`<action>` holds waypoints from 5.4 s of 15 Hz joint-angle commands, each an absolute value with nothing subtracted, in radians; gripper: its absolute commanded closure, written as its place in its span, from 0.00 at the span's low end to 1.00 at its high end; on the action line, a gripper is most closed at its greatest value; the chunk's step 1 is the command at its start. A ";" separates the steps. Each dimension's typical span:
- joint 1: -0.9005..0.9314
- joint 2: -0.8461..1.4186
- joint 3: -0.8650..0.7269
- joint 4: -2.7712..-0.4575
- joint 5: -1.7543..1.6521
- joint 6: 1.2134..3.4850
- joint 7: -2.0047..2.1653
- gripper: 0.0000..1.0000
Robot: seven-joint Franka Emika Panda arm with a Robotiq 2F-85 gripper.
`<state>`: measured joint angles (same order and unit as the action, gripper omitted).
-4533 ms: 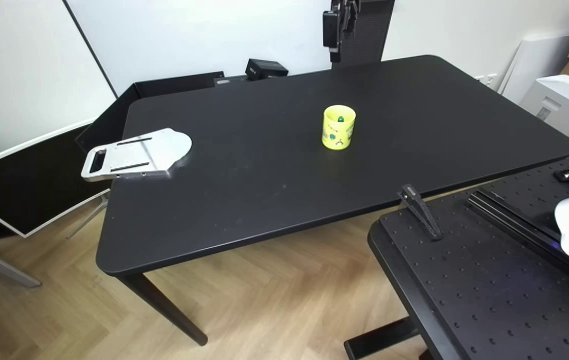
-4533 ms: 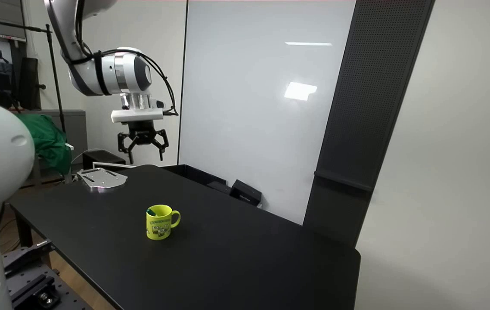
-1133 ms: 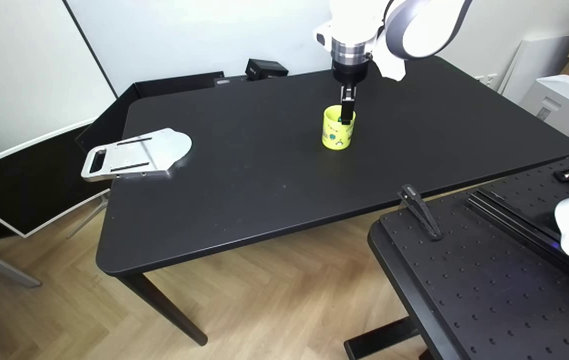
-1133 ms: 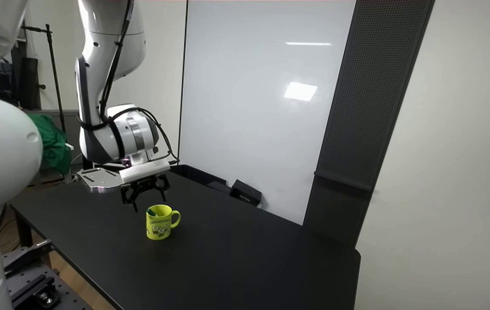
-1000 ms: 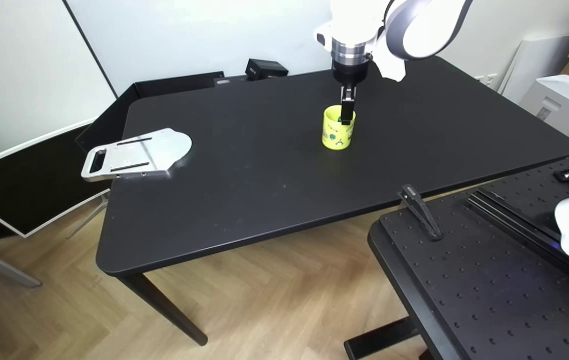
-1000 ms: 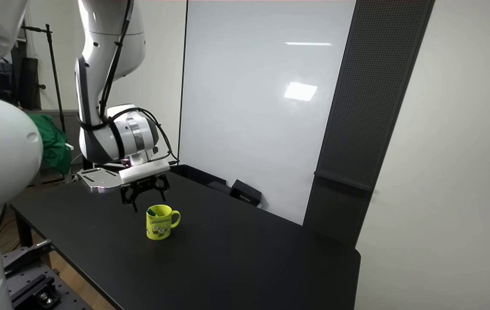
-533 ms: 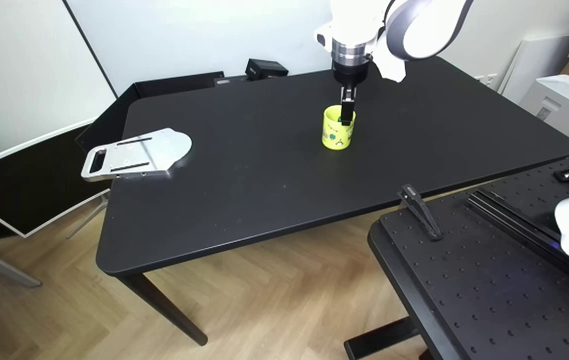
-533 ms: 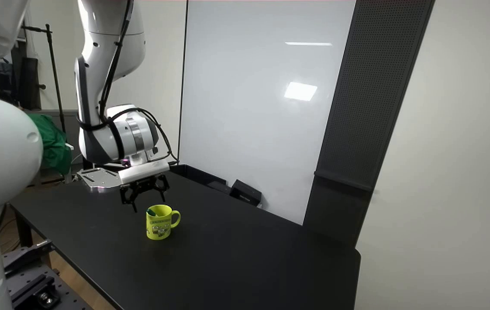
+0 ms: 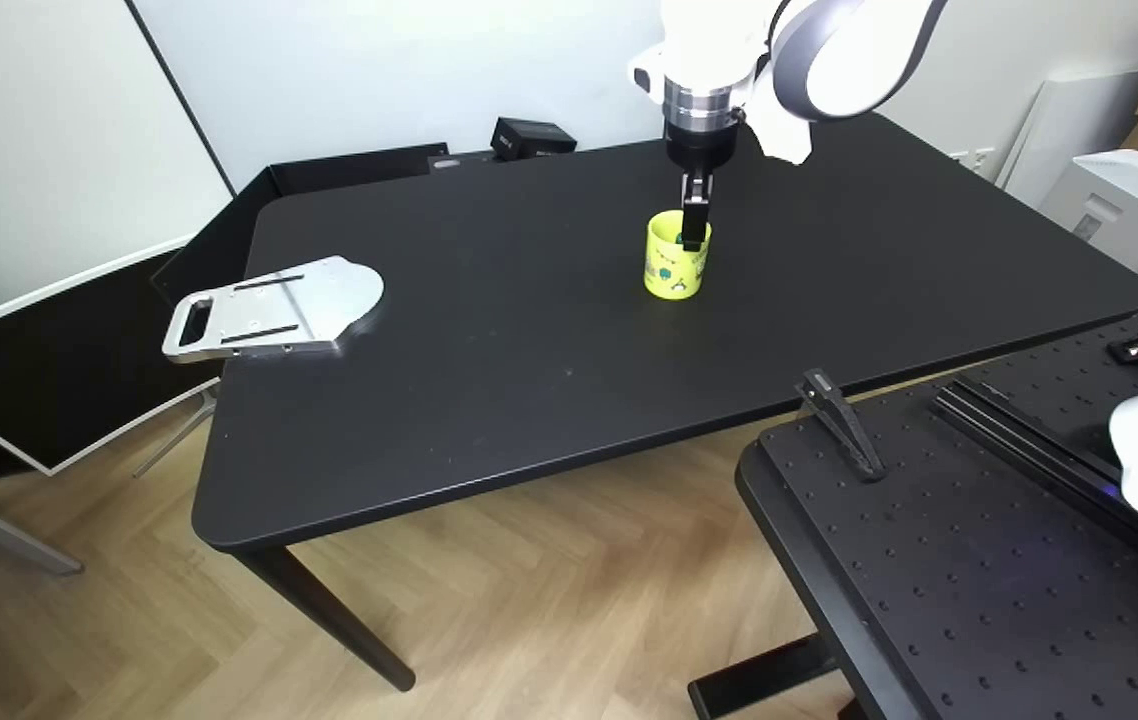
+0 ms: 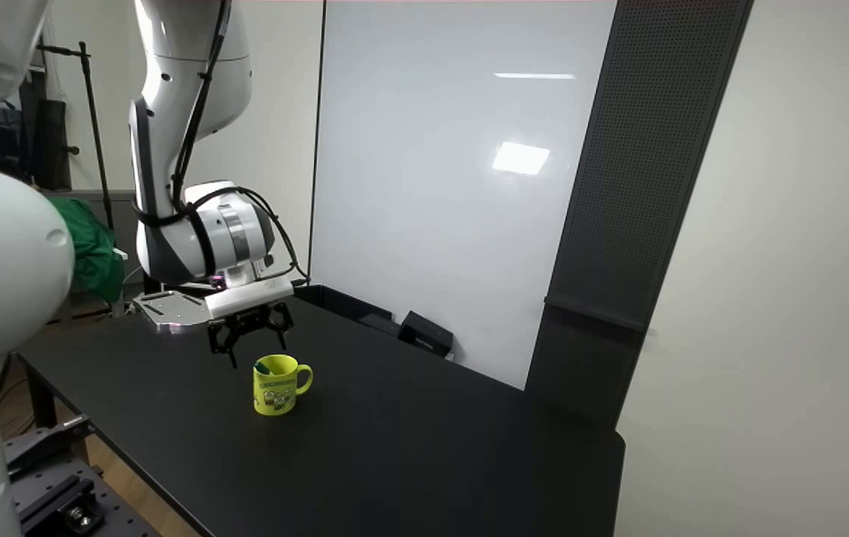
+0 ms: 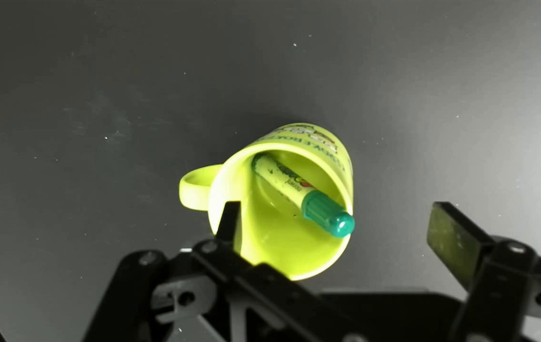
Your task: Take the marker out of the cup and put it on the table
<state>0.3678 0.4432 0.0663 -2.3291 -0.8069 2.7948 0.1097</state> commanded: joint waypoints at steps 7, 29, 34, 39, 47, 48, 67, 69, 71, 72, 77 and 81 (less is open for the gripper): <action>0.386 0.450 0.033 -2.325 -0.846 2.821 0.147 0.00; 0.423 0.478 0.006 -2.318 -0.850 2.853 0.163 0.89; 0.407 0.475 0.014 -2.320 -0.822 2.861 0.143 0.96; 0.385 0.435 0.036 -2.322 -0.764 2.828 0.107 0.96; 0.344 0.290 0.082 -2.324 -0.625 2.720 0.024 0.96; 0.342 0.262 0.081 -2.325 -0.621 2.699 0.026 0.96; 0.107 0.253 0.094 -2.308 -0.305 2.405 -0.235 0.96; 0.077 0.324 0.087 -2.273 -0.253 2.337 -0.281 0.96; 0.052 0.396 0.081 -2.235 -0.219 2.286 -0.311 0.96; 0.042 0.432 0.078 -2.215 -0.211 2.265 -0.318 0.96; 0.029 0.577 0.071 -2.109 -0.207 2.178 -0.313 0.96; 0.045 0.613 0.068 -2.069 -0.228 2.183 -0.285 0.96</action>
<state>0.0314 0.5361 0.0696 -2.1156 -0.2196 2.1611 -0.3122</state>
